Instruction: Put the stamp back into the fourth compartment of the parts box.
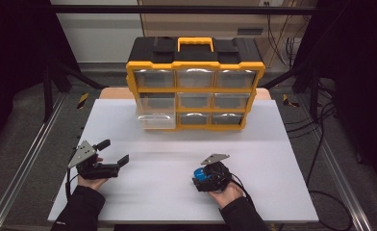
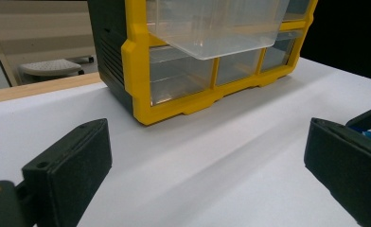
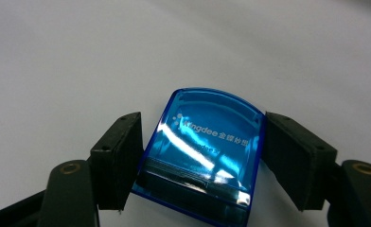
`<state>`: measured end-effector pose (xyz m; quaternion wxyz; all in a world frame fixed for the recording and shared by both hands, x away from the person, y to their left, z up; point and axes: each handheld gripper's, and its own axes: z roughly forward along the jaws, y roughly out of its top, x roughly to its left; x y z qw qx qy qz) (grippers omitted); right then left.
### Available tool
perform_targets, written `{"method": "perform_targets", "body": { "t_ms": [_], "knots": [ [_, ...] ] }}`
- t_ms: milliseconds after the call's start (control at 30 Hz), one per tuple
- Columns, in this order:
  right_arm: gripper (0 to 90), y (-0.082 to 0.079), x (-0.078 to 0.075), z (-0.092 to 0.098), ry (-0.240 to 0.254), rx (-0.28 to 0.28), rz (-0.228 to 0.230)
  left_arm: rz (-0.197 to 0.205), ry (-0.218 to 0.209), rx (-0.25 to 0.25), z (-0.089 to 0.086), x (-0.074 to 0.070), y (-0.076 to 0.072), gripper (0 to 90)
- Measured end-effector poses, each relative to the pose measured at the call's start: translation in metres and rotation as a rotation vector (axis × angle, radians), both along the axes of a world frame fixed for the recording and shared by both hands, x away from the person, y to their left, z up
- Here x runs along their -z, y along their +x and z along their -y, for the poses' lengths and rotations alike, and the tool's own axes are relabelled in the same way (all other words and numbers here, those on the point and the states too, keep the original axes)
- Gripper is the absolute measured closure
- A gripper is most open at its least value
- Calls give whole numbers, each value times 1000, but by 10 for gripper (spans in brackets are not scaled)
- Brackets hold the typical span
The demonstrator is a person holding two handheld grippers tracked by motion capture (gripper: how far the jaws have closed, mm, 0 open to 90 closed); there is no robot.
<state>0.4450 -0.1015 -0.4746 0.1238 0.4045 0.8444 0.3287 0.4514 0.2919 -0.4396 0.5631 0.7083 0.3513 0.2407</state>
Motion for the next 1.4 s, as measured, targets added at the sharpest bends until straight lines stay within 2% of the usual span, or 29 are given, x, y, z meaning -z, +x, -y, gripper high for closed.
{"method": "perform_targets", "body": {
  "t_ms": [200,433,700,900,1400],
  "knots": [
    [385,0,0,0,7,-9,-11,0,1,-2,0,0,0,15],
    [392,0,-1,0,7,1,-20,0,4,-1,0,0,0,15],
    [407,-1,-4,-2,-19,6,-24,-2,6,1,1,1,0,16],
    [412,1,-6,1,12,4,-43,-2,7,-1,1,1,0,17],
    [412,-2,-22,5,44,-23,23,-6,16,1,1,2,1,17]
  ]
}}
